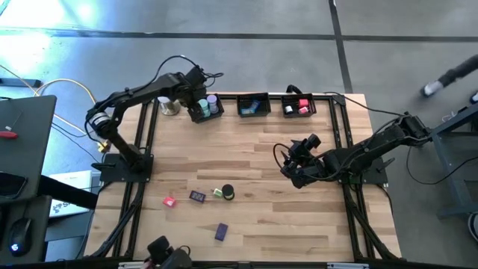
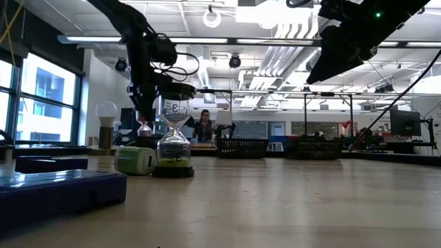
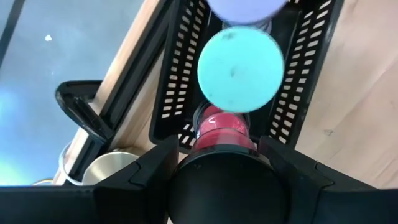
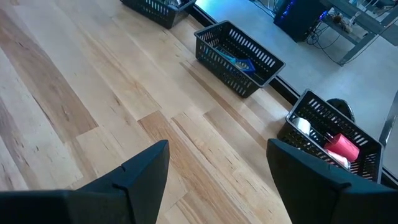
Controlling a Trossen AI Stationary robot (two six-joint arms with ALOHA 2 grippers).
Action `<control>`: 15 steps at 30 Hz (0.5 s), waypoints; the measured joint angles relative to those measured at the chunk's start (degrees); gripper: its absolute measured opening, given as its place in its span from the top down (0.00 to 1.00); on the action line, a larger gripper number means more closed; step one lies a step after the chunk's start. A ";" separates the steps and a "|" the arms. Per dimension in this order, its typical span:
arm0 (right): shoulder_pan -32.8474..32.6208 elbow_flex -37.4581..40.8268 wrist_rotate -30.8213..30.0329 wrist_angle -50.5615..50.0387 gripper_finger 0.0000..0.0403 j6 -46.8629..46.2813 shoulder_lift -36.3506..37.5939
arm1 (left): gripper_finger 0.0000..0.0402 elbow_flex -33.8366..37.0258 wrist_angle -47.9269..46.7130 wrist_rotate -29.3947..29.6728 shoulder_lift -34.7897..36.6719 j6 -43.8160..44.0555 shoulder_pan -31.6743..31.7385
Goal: Pick & Place Office items
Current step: Put the pink hourglass into the left black bin
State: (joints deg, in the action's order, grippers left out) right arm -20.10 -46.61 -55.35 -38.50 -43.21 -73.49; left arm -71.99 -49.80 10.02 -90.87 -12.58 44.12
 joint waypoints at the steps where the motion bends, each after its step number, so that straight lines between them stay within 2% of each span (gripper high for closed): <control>1: 0.00 0.00 0.00 0.00 0.36 0.01 0.00 | 0.50 0.02 -0.04 0.02 -0.39 0.02 0.09; 15: 0.00 0.00 0.02 -0.09 0.36 0.01 0.00 | 0.50 0.02 3.02 -2.24 -2.43 0.15 2.13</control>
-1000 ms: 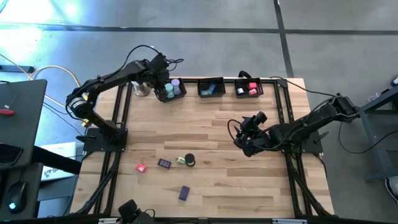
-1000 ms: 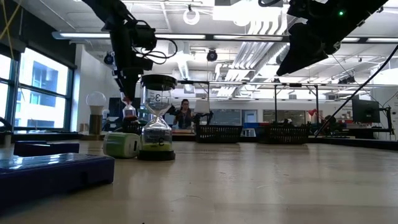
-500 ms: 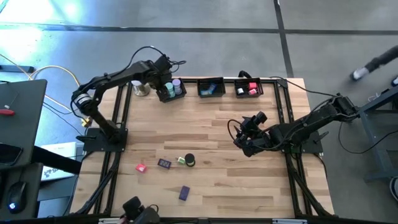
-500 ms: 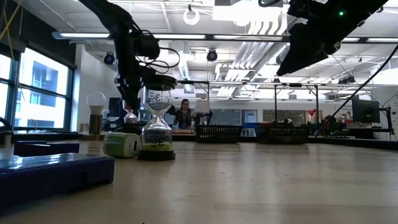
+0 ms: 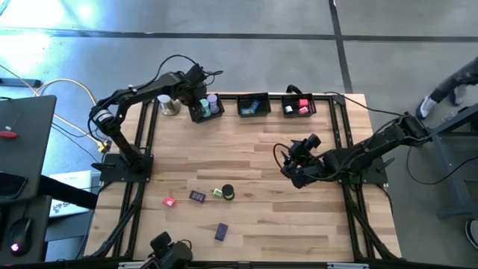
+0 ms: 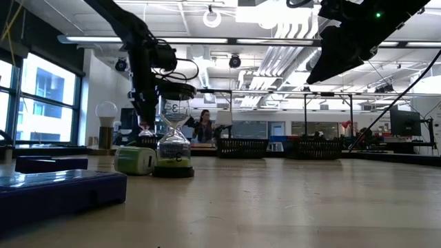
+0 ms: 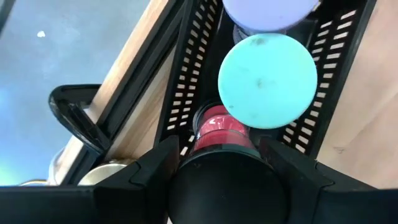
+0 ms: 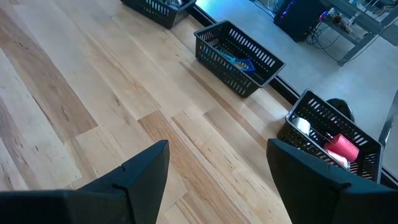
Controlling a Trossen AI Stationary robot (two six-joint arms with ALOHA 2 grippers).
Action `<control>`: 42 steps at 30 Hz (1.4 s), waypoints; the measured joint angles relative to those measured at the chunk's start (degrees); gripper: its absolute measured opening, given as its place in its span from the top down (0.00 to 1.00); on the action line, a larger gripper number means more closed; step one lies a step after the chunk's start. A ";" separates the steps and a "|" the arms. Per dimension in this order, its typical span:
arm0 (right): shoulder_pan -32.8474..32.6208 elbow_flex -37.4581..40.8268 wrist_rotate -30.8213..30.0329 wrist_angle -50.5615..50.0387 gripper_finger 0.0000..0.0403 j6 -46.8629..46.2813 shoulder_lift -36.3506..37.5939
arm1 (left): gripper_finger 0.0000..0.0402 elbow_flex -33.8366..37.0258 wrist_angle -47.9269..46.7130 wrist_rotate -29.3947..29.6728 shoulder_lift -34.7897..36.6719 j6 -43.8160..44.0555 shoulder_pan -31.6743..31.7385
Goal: Pick & Place Office items
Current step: Put the pink hourglass into the left black bin
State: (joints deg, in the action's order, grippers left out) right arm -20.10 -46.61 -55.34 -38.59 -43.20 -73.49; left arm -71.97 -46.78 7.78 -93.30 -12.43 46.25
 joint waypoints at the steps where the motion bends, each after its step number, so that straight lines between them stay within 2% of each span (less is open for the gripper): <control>1: 0.00 0.00 -0.02 0.00 0.36 0.00 0.00 | 0.50 -0.02 0.01 -0.37 -0.01 0.14 0.27; 10: 0.00 0.00 0.01 0.02 0.36 0.00 0.00 | 0.50 0.01 0.77 -1.55 -0.83 1.49 1.27; 21: 0.00 0.00 0.07 -0.01 0.36 0.00 0.00 | 0.48 0.03 2.26 -2.07 -5.81 3.02 1.27; 42: 0.00 0.00 0.06 -0.15 0.36 0.00 0.00 | 0.47 0.07 3.31 -1.67 -5.86 1.74 0.81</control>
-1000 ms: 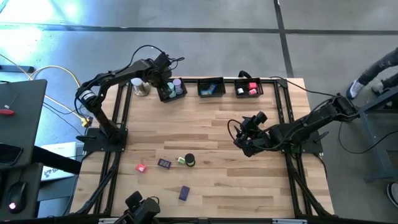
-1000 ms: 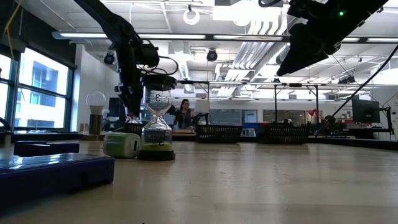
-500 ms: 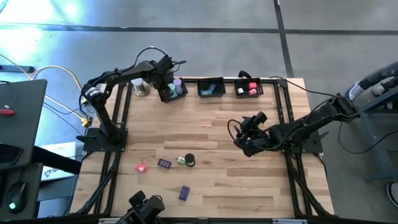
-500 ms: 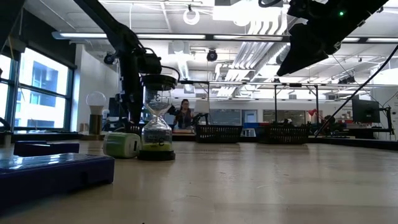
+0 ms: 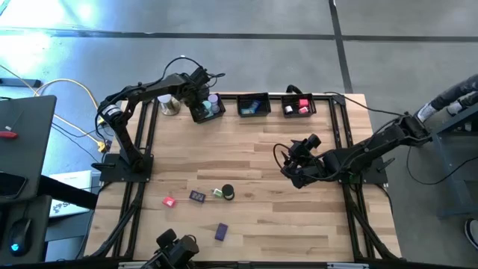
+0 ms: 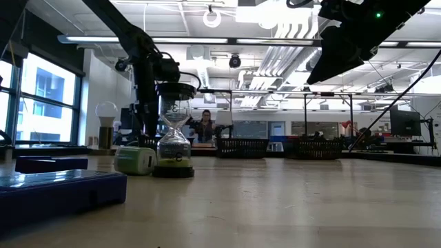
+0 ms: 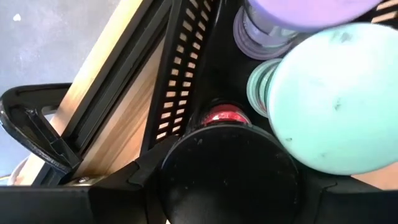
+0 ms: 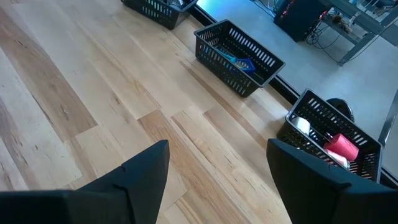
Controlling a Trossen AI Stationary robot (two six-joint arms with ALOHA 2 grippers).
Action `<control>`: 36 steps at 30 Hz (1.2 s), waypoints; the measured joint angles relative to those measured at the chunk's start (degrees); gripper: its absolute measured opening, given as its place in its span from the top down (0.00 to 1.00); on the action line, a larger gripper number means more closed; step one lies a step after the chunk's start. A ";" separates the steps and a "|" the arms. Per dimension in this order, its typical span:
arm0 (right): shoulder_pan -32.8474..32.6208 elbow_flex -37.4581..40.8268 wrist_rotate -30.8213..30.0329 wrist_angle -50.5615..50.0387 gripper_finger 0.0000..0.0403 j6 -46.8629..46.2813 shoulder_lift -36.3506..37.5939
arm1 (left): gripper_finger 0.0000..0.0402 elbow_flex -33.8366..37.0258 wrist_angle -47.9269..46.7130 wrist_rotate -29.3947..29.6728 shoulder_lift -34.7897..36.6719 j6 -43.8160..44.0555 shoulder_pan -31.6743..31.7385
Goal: Pick & Place Office items
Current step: Put the pink hourglass into the left black bin, then put the pink charger adapter into the right black bin
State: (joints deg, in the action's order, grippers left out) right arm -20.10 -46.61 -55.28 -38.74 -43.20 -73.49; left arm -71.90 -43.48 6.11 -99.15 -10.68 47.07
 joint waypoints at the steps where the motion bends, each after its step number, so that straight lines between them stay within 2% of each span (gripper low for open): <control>1: 0.00 0.00 -0.01 0.00 0.36 0.00 0.00 | 0.47 0.00 0.17 0.00 0.00 0.41 -0.02; 16: 0.00 0.00 -0.01 -0.04 0.36 0.11 0.00 | 0.46 -0.04 0.80 -1.77 0.02 0.04 0.00; 28: 0.00 0.00 0.28 -0.04 0.36 1.02 0.00 | 0.30 -0.07 1.09 -1.55 0.04 1.58 0.00; 36: 0.00 0.00 0.34 -0.02 0.36 1.02 0.00 | 0.28 -0.07 0.75 -1.33 0.10 1.71 0.00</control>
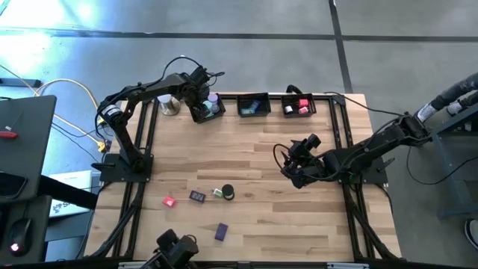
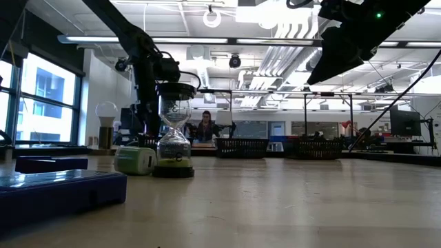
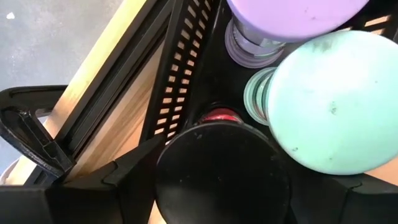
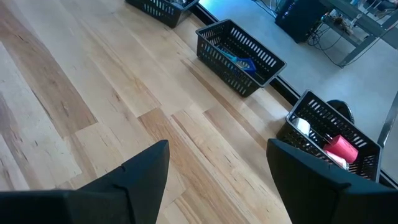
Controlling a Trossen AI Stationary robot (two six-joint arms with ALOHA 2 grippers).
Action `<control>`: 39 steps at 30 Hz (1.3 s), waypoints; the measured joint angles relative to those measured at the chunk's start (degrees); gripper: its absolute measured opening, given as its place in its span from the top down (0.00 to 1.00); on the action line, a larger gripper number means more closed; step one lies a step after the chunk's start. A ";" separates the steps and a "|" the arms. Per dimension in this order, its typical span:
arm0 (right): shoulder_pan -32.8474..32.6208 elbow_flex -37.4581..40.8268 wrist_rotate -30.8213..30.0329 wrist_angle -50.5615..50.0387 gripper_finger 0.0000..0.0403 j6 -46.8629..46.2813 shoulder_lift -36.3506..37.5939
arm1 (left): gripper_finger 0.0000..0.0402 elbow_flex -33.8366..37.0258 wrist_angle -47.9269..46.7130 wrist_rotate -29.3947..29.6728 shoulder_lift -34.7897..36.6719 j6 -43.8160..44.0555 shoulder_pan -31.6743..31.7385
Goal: Pick & Place Office items
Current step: Put the pink charger adapter into the right black bin
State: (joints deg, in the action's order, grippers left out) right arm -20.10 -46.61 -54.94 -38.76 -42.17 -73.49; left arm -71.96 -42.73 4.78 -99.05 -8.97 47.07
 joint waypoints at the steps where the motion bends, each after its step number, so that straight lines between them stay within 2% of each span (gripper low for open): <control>1: 0.00 0.00 0.00 0.00 0.36 0.00 0.00 | 0.28 0.00 -0.33 0.00 0.17 0.00 0.00; 17: 0.00 0.00 0.00 0.13 0.36 0.00 0.00 | 0.28 0.00 -3.55 0.11 6.56 0.00 0.00; 25: 0.00 0.00 0.02 0.17 0.36 0.00 0.00 | 0.28 0.00 -10.60 0.24 11.32 3.25 -0.63; 32: 0.00 0.00 0.02 0.17 0.36 -0.01 0.00 | 0.28 0.00 -20.41 -0.17 14.95 6.86 -4.23; 36: 0.00 0.00 0.02 0.20 0.36 -0.02 0.00 | 0.28 0.00 -26.24 -3.17 16.09 12.55 -7.39; 39: 0.00 0.00 0.02 0.20 0.36 -0.02 0.00 | 0.28 0.00 -31.15 -9.48 16.18 15.40 -10.16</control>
State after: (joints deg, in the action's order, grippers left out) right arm -20.10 -46.61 -54.92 -38.57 -42.19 -73.49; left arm -71.96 -73.87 -4.71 -82.87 6.42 36.91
